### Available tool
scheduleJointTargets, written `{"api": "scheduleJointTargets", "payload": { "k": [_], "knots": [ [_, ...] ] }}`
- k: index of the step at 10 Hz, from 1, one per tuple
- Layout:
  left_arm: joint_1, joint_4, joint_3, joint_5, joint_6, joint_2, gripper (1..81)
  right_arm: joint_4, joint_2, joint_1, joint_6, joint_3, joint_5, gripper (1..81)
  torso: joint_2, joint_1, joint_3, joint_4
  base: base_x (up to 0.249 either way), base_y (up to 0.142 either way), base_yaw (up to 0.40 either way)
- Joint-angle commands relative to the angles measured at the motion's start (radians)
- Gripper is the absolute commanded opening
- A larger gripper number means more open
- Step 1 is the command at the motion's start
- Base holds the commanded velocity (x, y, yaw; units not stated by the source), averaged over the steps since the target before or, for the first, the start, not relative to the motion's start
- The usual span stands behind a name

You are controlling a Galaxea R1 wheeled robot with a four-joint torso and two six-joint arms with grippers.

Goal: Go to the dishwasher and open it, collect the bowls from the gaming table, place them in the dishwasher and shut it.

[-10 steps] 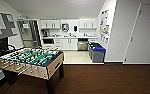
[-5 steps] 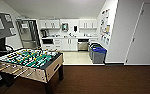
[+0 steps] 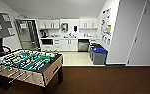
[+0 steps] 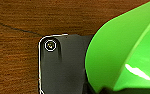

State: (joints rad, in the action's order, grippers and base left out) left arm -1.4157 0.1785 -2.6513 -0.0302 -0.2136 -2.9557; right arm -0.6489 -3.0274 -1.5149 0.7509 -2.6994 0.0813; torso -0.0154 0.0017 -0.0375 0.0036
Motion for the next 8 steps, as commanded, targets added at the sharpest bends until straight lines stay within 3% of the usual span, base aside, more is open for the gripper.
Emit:
{"api": "scheduleJointTargets", "payload": {
  "k": [1,8],
  "knots": [
    [0.060,0.002,0.004,0.046,-0.004,0.006,1.0,-0.015,-0.003,0.055,-0.004,0.004,-0.037,1.0,0.000,0.000,0.000,0.000,0.164,0.000,0.000],
    [0.060,0.013,0.008,0.044,0.002,0.004,1.0,-0.009,-0.004,0.057,0.001,0.004,-0.037,1.0,0.000,-0.001,0.000,0.000,0.163,0.000,0.000]
  ]
}}
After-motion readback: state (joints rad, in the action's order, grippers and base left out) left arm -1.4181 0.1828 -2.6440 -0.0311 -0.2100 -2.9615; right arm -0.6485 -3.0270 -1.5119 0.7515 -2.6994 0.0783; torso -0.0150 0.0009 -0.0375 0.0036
